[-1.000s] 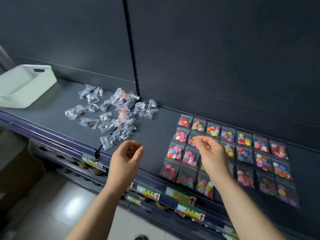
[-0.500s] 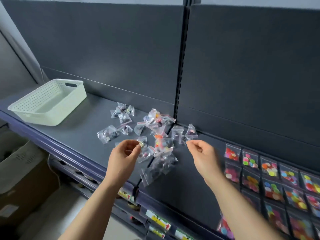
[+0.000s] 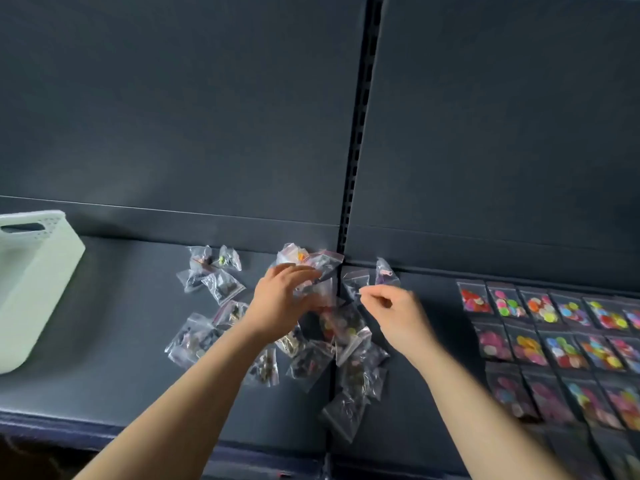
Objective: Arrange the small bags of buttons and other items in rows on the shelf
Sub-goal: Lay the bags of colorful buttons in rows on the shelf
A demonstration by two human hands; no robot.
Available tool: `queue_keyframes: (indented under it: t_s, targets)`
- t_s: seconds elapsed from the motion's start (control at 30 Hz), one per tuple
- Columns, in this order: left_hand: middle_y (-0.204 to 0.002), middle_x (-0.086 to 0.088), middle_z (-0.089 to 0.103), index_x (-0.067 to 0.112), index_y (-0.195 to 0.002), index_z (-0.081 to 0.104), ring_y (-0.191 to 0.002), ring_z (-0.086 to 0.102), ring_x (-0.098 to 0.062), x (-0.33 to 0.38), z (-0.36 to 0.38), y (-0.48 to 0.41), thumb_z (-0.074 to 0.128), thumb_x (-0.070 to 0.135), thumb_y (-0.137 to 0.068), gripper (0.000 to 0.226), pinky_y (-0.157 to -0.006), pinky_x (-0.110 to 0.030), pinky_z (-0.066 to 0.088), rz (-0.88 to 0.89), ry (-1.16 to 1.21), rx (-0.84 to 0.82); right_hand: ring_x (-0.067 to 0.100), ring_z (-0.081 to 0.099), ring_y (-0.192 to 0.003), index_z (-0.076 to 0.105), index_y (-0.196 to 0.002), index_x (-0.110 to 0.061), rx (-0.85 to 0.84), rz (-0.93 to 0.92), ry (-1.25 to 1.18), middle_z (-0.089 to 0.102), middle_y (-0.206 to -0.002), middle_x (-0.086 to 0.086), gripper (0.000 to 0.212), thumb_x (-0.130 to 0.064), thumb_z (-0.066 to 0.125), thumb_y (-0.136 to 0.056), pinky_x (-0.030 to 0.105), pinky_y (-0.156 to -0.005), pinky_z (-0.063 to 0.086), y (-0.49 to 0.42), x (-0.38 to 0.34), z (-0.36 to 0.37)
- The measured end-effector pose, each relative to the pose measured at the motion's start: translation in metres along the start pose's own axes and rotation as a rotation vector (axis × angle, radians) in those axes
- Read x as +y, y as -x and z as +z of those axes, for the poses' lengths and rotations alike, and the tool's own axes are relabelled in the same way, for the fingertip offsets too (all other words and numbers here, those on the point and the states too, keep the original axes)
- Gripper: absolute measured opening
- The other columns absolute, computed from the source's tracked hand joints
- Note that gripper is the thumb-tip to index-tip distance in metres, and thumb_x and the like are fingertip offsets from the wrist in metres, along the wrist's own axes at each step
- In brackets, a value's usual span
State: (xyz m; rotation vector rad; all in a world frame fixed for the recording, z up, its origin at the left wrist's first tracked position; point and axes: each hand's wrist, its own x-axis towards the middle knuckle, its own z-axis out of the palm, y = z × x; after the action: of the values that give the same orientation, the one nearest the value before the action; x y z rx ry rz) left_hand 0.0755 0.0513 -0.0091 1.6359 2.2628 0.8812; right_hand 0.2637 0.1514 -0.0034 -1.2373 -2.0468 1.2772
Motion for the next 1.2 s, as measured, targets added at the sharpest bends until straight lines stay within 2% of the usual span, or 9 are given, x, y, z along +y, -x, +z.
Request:
queue_keyframes:
  t_s: [0.17,0.4,0.6,0.7,0.8,0.87,0.93,1.03,1.2]
  targets:
    - [-0.135,0.016,0.054,0.037,-0.133,0.051,-0.128,0.032,-0.024,-0.004,0.011,-0.018,0.042,0.057,-0.086,0.052,-0.099,-0.039,0.027,0.0,-0.166,-0.217,0.003,0.052,-0.06,0.073,-0.104,-0.017,-0.08,0.021,0.07,0.068,-0.079,0.001,0.019,-0.015,0.067,-0.087,0.007,-0.059,0.041,-0.009,0.006,0.006]
    - [-0.097,0.011,0.067,0.024,-0.102,0.069,-0.108,0.043,-0.024,-0.019,0.001,0.0,0.063,0.023,-0.089,0.015,-0.088,-0.037,0.035,-0.067,-0.04,-0.036,0.013,0.065,-0.079,0.071,-0.109,-0.021,-0.142,0.028,0.127,0.071,-0.089,-0.005,0.022,-0.017,0.065,-0.088,0.016,-0.068,0.05,-0.018,0.008,0.005]
    - [-0.093,0.014,0.06,0.029,-0.089,0.068,-0.108,0.035,-0.013,-0.021,-0.017,0.006,0.05,0.051,-0.083,0.029,-0.093,-0.036,0.028,-0.17,-0.1,-0.064,-0.003,0.06,-0.079,0.071,-0.11,-0.019,-0.166,-0.008,0.143,0.067,-0.092,-0.015,0.022,-0.015,0.063,-0.09,0.005,-0.065,0.041,-0.022,0.009,0.0]
    - [-0.106,0.017,0.064,0.031,-0.099,0.069,-0.108,0.04,-0.016,-0.013,-0.008,-0.011,0.062,0.052,-0.084,0.027,-0.086,-0.034,0.028,-0.058,-0.212,-0.004,-0.002,0.061,-0.084,0.072,-0.11,-0.02,-0.168,0.0,0.125,0.069,-0.098,-0.014,0.022,-0.015,0.063,-0.09,0.005,-0.067,0.042,-0.023,0.011,-0.001]
    - [-0.128,0.017,0.059,0.036,-0.124,0.059,-0.115,0.039,-0.02,0.001,0.007,-0.028,0.059,0.045,-0.087,0.039,-0.09,-0.035,0.029,0.016,-0.291,-0.173,0.002,0.063,-0.085,0.072,-0.11,-0.021,-0.169,-0.003,0.12,0.07,-0.098,-0.012,0.023,-0.015,0.063,-0.09,0.005,-0.066,0.043,-0.022,0.012,-0.004]
    - [-0.123,0.017,0.061,0.036,-0.121,0.061,-0.11,0.039,-0.019,0.003,0.013,-0.031,0.059,0.043,-0.088,0.034,-0.089,-0.035,0.03,0.032,-0.3,-0.228,0.011,0.065,-0.078,0.071,-0.111,-0.022,-0.193,0.006,0.119,0.07,-0.092,-0.01,0.024,-0.015,0.064,-0.09,0.012,-0.067,0.048,-0.022,0.011,-0.005]
    - [-0.104,0.015,0.067,0.037,-0.102,0.069,-0.1,0.044,-0.018,-0.002,0.013,-0.03,0.064,0.038,-0.085,0.017,-0.085,-0.032,0.034,0.028,-0.245,-0.182,0.017,0.058,-0.066,0.07,-0.113,-0.025,-0.237,0.01,0.154,0.065,-0.079,-0.007,0.027,-0.015,0.064,-0.089,0.019,-0.066,0.048,-0.024,0.01,-0.003]
    - [-0.081,0.01,0.069,0.028,-0.079,0.07,-0.082,0.059,-0.016,-0.012,0.005,-0.021,0.071,0.031,-0.082,0.005,-0.079,-0.036,0.049,-0.01,-0.022,-0.042,0.003,0.046,-0.054,0.069,-0.115,-0.026,-0.309,-0.027,0.228,0.058,-0.07,-0.008,0.03,-0.014,0.066,-0.087,0.008,-0.055,0.039,-0.027,0.011,0.001]
    - [-0.083,0.001,0.071,0.003,-0.09,0.053,-0.075,0.068,-0.01,-0.001,-0.016,-0.002,0.057,0.011,-0.094,0.01,-0.07,-0.023,0.054,-0.213,0.598,0.108,0.003,0.037,-0.049,0.073,-0.107,-0.021,-0.361,-0.037,0.222,0.059,-0.061,-0.019,0.029,-0.006,0.065,-0.084,0.01,-0.053,0.035,-0.026,0.014,-0.001]
